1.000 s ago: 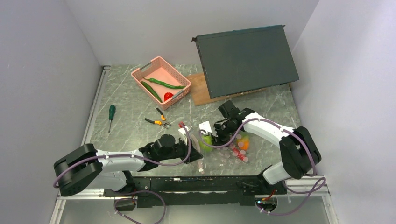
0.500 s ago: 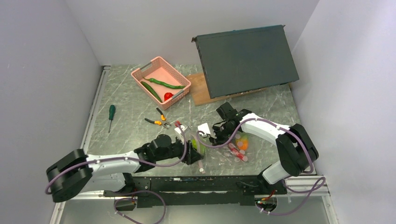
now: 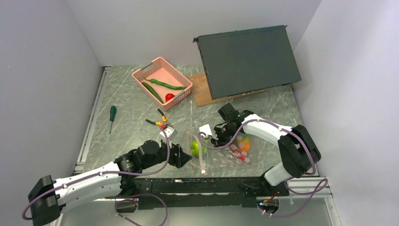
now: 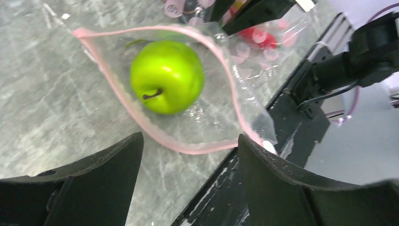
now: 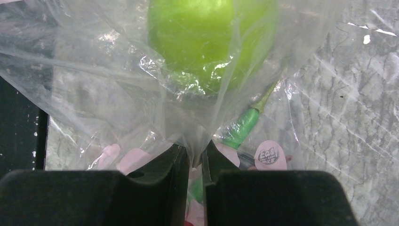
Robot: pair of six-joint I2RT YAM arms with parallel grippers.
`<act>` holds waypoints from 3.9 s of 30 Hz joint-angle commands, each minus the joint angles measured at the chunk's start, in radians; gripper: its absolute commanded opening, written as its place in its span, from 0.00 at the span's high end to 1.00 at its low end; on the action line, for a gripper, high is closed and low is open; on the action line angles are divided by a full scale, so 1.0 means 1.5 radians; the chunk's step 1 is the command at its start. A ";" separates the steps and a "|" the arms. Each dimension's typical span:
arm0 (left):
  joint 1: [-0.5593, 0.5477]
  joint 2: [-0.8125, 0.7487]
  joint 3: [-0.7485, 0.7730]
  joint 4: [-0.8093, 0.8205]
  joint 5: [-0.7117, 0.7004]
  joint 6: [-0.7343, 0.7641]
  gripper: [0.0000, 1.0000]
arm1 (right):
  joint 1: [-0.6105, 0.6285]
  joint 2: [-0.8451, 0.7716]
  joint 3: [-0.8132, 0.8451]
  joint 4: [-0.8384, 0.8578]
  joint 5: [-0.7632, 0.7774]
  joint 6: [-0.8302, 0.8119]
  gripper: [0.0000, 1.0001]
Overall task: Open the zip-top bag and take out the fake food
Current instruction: Pick up the fake fruit from the zipper food storage bag.
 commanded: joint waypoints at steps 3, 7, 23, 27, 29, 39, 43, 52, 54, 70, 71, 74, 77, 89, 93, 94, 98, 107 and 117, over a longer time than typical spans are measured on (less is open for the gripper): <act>0.002 -0.005 0.006 -0.051 -0.045 0.108 0.19 | 0.003 0.000 0.008 -0.015 -0.008 -0.007 0.85; 0.002 0.028 0.024 -0.031 -0.046 0.177 0.16 | 0.003 -0.001 0.007 -0.015 -0.011 -0.007 0.85; 0.003 0.109 -0.001 0.173 0.072 0.578 0.17 | 0.003 -0.003 0.005 -0.010 -0.015 -0.002 0.86; 0.003 0.136 -0.016 0.229 0.086 0.642 0.17 | 0.003 0.000 0.005 -0.009 -0.015 -0.002 0.86; 0.003 0.167 -0.007 0.236 0.082 0.659 0.16 | 0.003 -0.001 0.005 -0.009 -0.016 -0.002 0.86; 0.002 0.289 0.017 0.312 0.057 0.681 0.16 | 0.003 -0.002 0.003 -0.010 -0.022 -0.004 0.86; 0.004 0.324 0.030 0.328 0.064 0.676 0.15 | 0.003 -0.002 0.003 -0.010 -0.023 -0.004 0.86; 0.004 0.420 0.036 0.407 0.092 0.643 0.16 | 0.003 -0.001 0.002 -0.011 -0.029 -0.006 0.86; 0.004 0.436 0.031 0.435 0.096 0.632 0.15 | 0.003 0.001 0.002 -0.012 -0.028 -0.005 0.86; 0.004 0.603 -0.013 0.699 0.088 0.521 0.15 | 0.003 0.006 0.002 -0.015 -0.030 -0.008 0.86; 0.004 0.611 -0.017 0.715 0.083 0.514 0.16 | 0.002 0.006 0.002 -0.014 -0.031 -0.009 0.86; 0.003 0.626 -0.032 0.759 0.071 0.496 0.20 | 0.003 0.007 0.003 -0.015 -0.030 -0.009 0.86; 0.004 0.630 -0.035 0.775 0.073 0.481 0.32 | 0.002 0.007 0.003 -0.015 -0.030 -0.009 0.86; 0.004 0.542 -0.082 0.715 0.092 0.446 0.86 | 0.003 0.005 0.003 -0.018 -0.028 -0.011 0.86; 0.004 0.449 -0.096 0.604 0.095 0.435 0.93 | 0.002 0.005 0.004 -0.018 -0.028 -0.012 0.86; 0.004 0.428 -0.096 0.575 0.092 0.434 0.95 | 0.002 0.006 0.004 -0.018 -0.028 -0.012 0.86; 0.004 0.348 -0.077 0.439 0.074 0.425 1.00 | 0.002 0.006 0.004 -0.019 -0.027 -0.012 0.86; 0.004 0.192 -0.050 0.221 0.024 0.353 1.00 | 0.001 0.003 0.003 -0.019 -0.028 -0.012 0.86; 0.033 0.028 -0.046 0.077 0.021 0.275 1.00 | -0.002 -0.002 0.002 -0.021 -0.030 -0.012 0.86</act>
